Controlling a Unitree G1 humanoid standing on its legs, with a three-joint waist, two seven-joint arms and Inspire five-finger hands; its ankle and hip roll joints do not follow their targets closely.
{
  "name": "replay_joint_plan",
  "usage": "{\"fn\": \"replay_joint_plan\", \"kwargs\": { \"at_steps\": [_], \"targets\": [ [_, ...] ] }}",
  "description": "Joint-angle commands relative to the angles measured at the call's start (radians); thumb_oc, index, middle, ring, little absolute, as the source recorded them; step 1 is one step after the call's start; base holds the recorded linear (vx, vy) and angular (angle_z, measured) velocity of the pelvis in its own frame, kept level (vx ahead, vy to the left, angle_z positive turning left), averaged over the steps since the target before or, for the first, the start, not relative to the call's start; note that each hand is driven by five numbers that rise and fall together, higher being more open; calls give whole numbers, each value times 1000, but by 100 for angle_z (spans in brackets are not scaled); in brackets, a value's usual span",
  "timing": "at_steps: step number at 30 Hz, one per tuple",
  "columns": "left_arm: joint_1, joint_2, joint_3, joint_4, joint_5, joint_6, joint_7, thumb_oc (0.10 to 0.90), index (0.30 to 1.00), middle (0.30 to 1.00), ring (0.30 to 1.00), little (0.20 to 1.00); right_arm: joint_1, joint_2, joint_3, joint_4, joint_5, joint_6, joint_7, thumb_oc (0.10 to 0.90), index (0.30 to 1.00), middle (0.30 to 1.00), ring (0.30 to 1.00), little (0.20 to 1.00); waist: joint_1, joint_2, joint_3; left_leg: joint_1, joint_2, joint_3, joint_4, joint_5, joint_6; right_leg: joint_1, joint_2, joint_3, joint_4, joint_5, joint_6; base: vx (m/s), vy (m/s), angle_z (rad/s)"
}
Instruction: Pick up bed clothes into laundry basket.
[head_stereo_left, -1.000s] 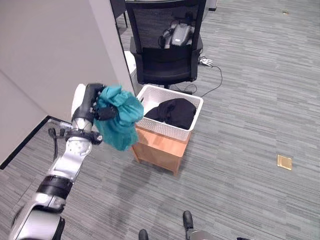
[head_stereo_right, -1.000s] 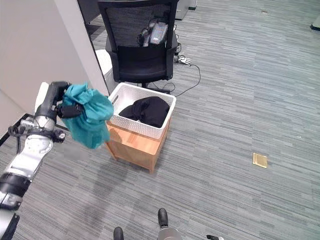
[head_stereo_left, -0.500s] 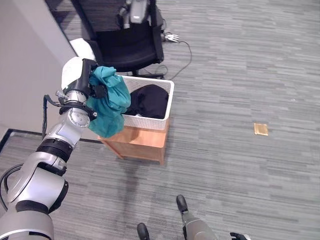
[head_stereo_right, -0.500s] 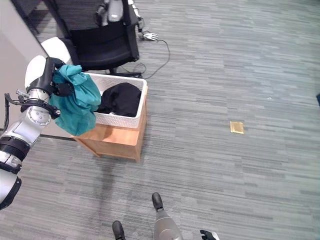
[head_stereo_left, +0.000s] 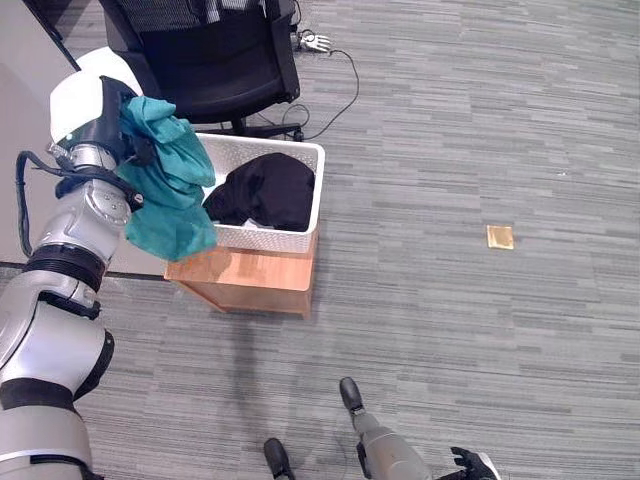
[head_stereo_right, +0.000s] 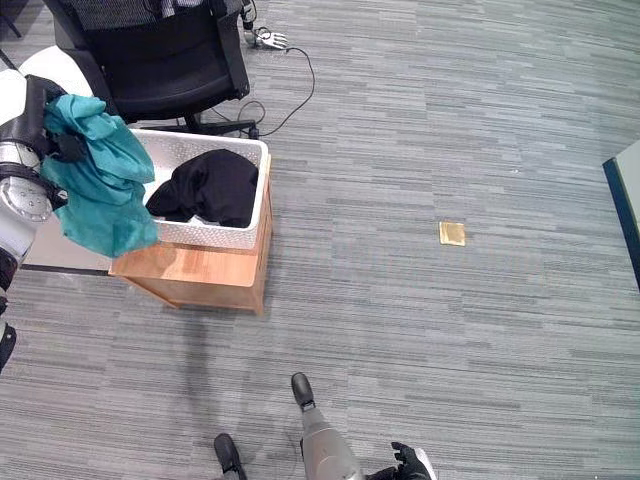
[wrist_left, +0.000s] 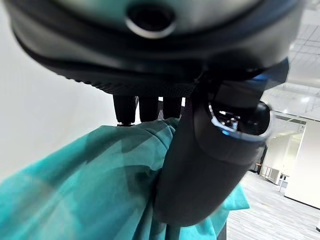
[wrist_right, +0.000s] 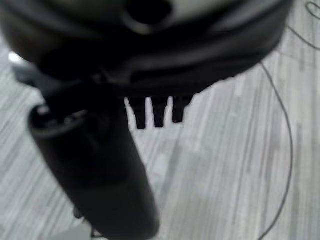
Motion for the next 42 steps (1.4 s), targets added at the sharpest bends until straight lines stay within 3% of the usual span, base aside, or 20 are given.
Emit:
{"fn": "replay_joint_plan", "kwargs": {
  "at_steps": [1, 13, 17, 18, 19, 20, 21, 24, 26, 29, 31, 37, 42],
  "targets": [
    [-264, 127, -6, -21, -8, -47, 104, 400, 300, 300, 300, 300, 38, -54, 25, 47, 28, 3, -17, 800, 900, 900, 900, 900, -10, 60, -77, 9, 93, -26, 2, 49, -78, 44, -61, -17, 8, -118, 144, 65, -23, 1],
    [-265, 98, 50, -97, -83, -69, 115, 400, 300, 300, 300, 300, 24, -69, 10, 39, 36, 8, -9, 800, 900, 900, 900, 900, -17, 90, -67, 60, 115, 1, 2, 91, -97, 102, -54, -31, 8, -155, 136, 36, -8, -1],
    [-233, 77, 57, -87, -55, -57, 116, 400, 300, 300, 300, 300, 10, -74, 9, 64, 34, 16, -10, 800, 900, 900, 900, 900, -7, 84, -56, 112, 99, -24, 3, 115, -68, 135, -29, 8, 8, -172, 120, 52, 0, -11],
    [-231, 64, 55, -88, -46, -54, 117, 400, 300, 300, 300, 300, 5, -76, 11, 66, 33, 17, -13, 800, 900, 900, 900, 900, 3, 71, -40, 113, 80, -47, 20, 112, -55, 148, -33, 19, 8, -171, 114, 39, -59, -25],
    [-234, 49, 42, -78, -30, -49, 118, 400, 300, 300, 300, 300, -12, -86, 13, 74, 35, 16, -16, 800, 900, 900, 900, 900, 37, 40, -16, 54, -10, -148, 36, 55, -4, 167, -43, 34, 8, -181, 105, 14, -60, -17],
    [-236, 49, 40, -78, -31, -49, 118, 400, 300, 300, 300, 300, -13, -85, 13, 74, 35, 16, -16, 800, 900, 900, 900, 900, 36, 38, -17, 49, -12, -149, 38, 57, -4, 163, -44, 33, 8, -178, 105, 36, -103, -9],
    [-241, 46, 32, -68, -23, -45, 116, 400, 300, 300, 300, 300, -16, -87, 17, 72, 32, 13, -18, 800, 900, 900, 900, 900, 54, 19, -17, 0, -66, -216, 31, 31, 18, 165, -44, 54, 8, -179, 100, 43, -76, -8],
    [-236, 63, 25, -71, 15, -37, 130, 400, 300, 300, 300, 300, -24, -93, 32, 55, 8, 11, -30, 800, 900, 900, 900, 900, 98, 5, -8, -73, -177, -388, 26, 24, 65, 173, 1, 137, 8, -181, 82, 99, -52, -13],
    [-227, 67, 29, -86, 22, -36, 139, 400, 300, 300, 300, 300, -27, -98, 35, 49, 6, 12, -31, 800, 900, 900, 900, 900, 104, 4, 1, -89, -193, -393, 28, 37, 69, 180, 5, 151, 8, -185, 81, 63, 29, -76],
    [-206, 50, 49, -134, 42, -24, 162, 400, 300, 300, 300, 300, -50, -105, 49, 19, 15, 9, -35, 800, 900, 900, 900, 900, 115, 4, 33, -168, -205, -291, 26, 96, 74, 223, 23, 166, 8, -206, 70, 99, 66, -68],
    [-188, 41, 54, -115, 67, -18, 146, 400, 300, 300, 300, 300, -40, -102, 36, 18, 17, 11, -33, 800, 900, 900, 900, 900, 120, 7, 28, -136, -190, -209, 2, 83, 85, 250, 32, 182, 8, -221, 68, 145, 130, -31],
    [-159, 40, 56, -73, 71, -26, 139, 400, 300, 300, 300, 300, -19, -94, 24, 23, 12, 14, -27, 800, 900, 900, 900, 900, 78, 15, -16, -90, -186, -167, 2, 56, 85, 237, -13, 189, 8, -227, 90, 97, 152, -39],
    [-128, 82, 95, -91, 71, -17, 157, 400, 300, 300, 300, 300, -45, -82, 31, 4, -1, 22, -26, 800, 900, 900, 900, 900, 94, 14, -31, -62, -178, -120, 2, 29, 97, 251, -48, 197, 16, -221, 117, 115, 144, -29]
  ]
}}
